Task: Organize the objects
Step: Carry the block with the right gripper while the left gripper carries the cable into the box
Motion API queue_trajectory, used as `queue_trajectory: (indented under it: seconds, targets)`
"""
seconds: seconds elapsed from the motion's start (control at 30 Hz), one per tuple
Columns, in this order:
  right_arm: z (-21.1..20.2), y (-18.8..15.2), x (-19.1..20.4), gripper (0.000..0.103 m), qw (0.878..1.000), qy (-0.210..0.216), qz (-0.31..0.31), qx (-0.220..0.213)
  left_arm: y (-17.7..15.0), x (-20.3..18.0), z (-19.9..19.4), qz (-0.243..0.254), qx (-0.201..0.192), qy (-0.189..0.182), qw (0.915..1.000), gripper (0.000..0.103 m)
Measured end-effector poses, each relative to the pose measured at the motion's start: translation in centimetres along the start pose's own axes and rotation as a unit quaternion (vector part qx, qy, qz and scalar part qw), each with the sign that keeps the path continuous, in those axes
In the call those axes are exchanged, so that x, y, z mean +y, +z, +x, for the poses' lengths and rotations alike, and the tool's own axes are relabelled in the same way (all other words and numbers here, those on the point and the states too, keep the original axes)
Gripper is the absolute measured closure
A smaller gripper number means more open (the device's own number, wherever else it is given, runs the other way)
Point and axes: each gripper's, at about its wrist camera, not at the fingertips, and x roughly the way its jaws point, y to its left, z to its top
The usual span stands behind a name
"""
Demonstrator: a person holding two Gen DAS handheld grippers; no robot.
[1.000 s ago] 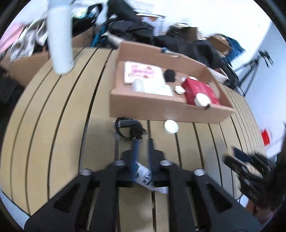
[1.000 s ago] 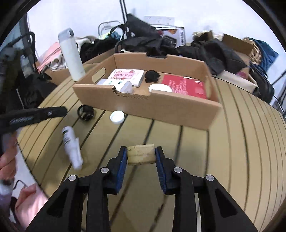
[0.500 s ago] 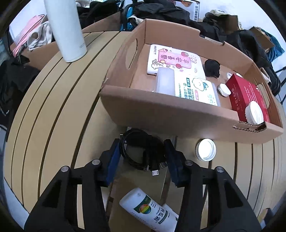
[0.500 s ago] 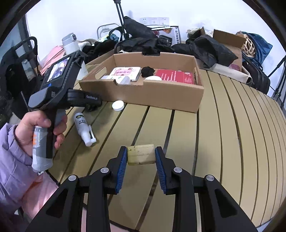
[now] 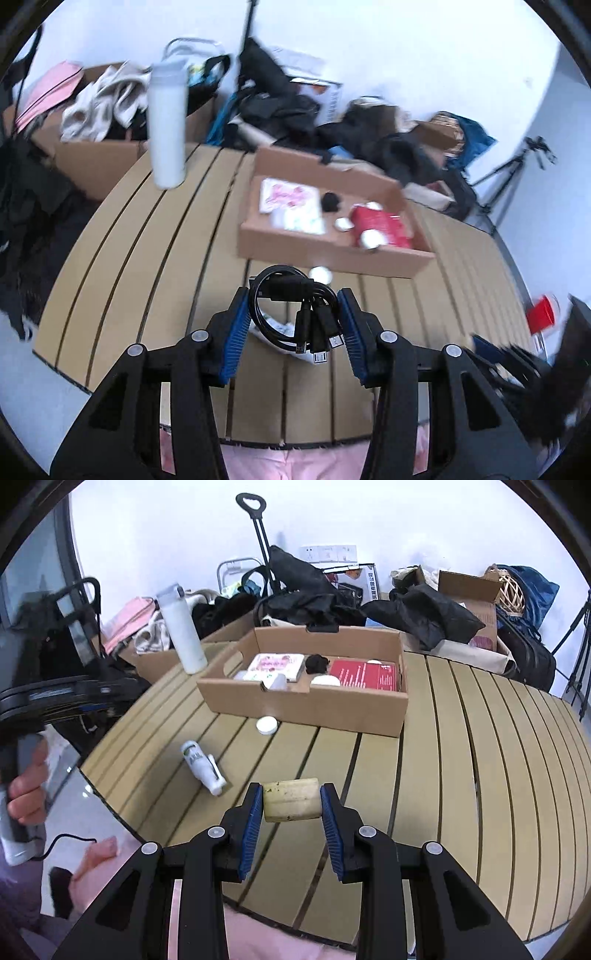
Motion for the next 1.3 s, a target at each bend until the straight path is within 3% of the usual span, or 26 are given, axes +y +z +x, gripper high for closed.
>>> queue_trajectory:
  seconds: [0.2,0.33,0.43,0.53,0.63,0.7,0.77,1.03,1.1,1.13,1.17,1.2,1.3]
  targets:
    - [1.4,5.1,-1.4,0.069,1.0,0.007,-0.007,-0.03,4.4,-2.0,4.4,0.01,0.028,-0.079,0.9964,0.06]
    - [5.8,10.2,-3.9,0.069,1.0,-0.001,0.001,-0.018,7.7,-4.5,12.2,0.021,0.099,-0.115,0.9881,0.06]
    - [11.5,13.4,-5.8,0.069,0.999,-0.034,-0.003,0.04,9.0,-5.1,18.3,0.027,0.143,-0.083,0.9859,0.06]
    - [15.9,14.2,-6.8,0.069,0.994,-0.045,-0.005,0.101,9.0,-4.5,22.8,0.027,0.18,-0.07,0.9808,0.06]
    - [19.2,14.0,-6.0,0.069,0.99,-0.028,-0.02,0.137,8.8,-3.4,24.3,0.053,0.168,-0.048,0.9832,0.059]
    - [20.2,14.0,-5.0,0.069,0.99,0.014,-0.017,0.139,9.2,-2.8,24.4,0.065,0.163,-0.022,0.9842,0.059]
    - [20.8,14.2,-3.6,0.069,0.99,0.042,-0.027,0.134,9.7,-1.9,24.5,0.056,0.166,-0.023,0.9843,0.059]
    - [23.1,15.0,-2.1,0.068,0.987,0.055,-0.031,0.147,12.2,1.0,24.6,0.021,0.157,-0.003,0.9874,0.059]
    - [23.3,15.3,-2.5,0.055,0.987,0.05,-0.025,0.151,12.7,1.8,24.9,0.012,0.156,0.009,0.9876,0.057]
    - [23.3,15.5,-2.8,0.047,0.987,0.048,-0.022,0.15,12.9,2.4,24.8,0.001,0.154,0.018,0.988,0.05]
    - [23.1,15.8,-3.1,0.03,0.989,0.049,-0.017,0.141,13.1,2.8,24.8,-0.005,0.151,0.019,0.9884,0.046]
    - [22.9,16.3,-3.2,0.019,0.99,0.051,-0.013,0.132,13.3,3.1,24.6,-0.009,0.149,0.018,0.9886,0.042]
    - [21.2,17.4,-3.6,0.019,0.993,0.055,0.003,0.103,13.7,3.6,23.7,-0.007,0.155,0.019,0.9877,0.04]
